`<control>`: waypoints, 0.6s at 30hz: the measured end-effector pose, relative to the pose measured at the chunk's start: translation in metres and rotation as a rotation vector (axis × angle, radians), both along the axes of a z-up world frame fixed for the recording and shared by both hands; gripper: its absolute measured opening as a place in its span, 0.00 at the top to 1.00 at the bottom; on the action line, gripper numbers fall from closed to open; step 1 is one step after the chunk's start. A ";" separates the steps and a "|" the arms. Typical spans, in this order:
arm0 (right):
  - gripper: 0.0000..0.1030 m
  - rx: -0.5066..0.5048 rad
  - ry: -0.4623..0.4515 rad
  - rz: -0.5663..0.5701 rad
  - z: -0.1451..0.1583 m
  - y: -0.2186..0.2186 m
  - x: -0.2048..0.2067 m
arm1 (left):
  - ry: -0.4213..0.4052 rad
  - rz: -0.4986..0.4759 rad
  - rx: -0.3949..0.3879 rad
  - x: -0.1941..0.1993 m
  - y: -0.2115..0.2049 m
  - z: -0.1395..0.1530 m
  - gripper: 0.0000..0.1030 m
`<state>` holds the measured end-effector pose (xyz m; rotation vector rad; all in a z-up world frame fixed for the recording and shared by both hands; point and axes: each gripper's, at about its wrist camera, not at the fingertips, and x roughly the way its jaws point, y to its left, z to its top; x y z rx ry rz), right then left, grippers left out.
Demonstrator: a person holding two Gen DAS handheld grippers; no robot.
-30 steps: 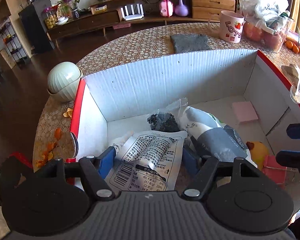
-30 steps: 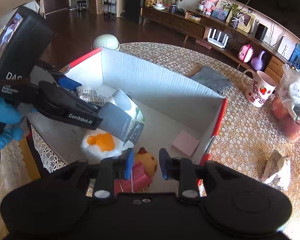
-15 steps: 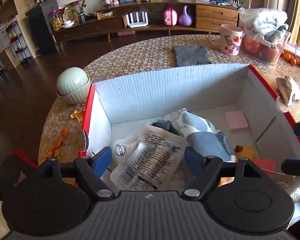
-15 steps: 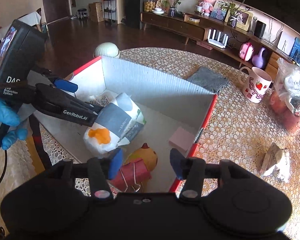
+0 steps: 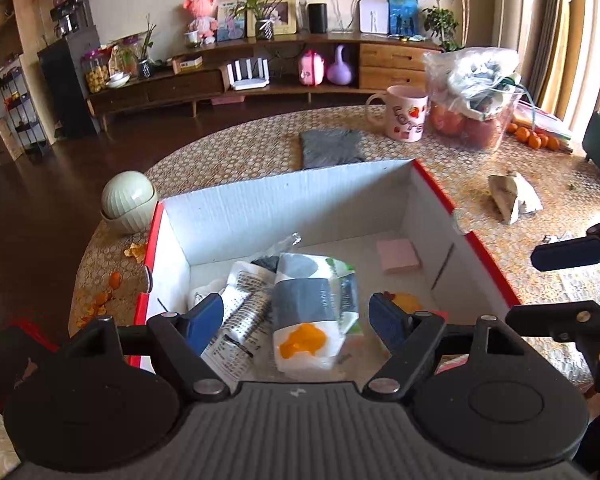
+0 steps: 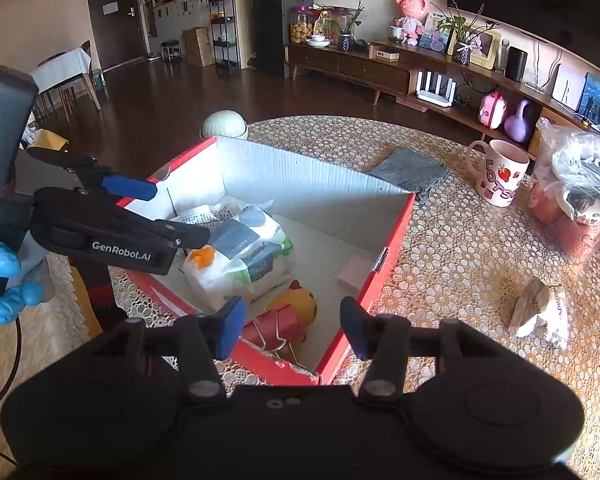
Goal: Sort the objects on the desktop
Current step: 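Withdraw both tools from the box toward the foil bag and cable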
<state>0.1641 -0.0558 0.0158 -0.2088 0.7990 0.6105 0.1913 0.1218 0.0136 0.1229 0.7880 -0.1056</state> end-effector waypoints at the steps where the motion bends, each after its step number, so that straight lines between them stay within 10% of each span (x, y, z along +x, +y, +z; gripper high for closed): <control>1: 0.49 0.004 -0.003 0.000 0.002 -0.002 -0.003 | -0.005 -0.006 0.000 -0.003 -0.003 0.002 0.23; 18: 0.49 0.017 -0.008 -0.045 0.009 -0.057 -0.032 | -0.013 -0.141 -0.056 -0.038 -0.070 0.018 0.23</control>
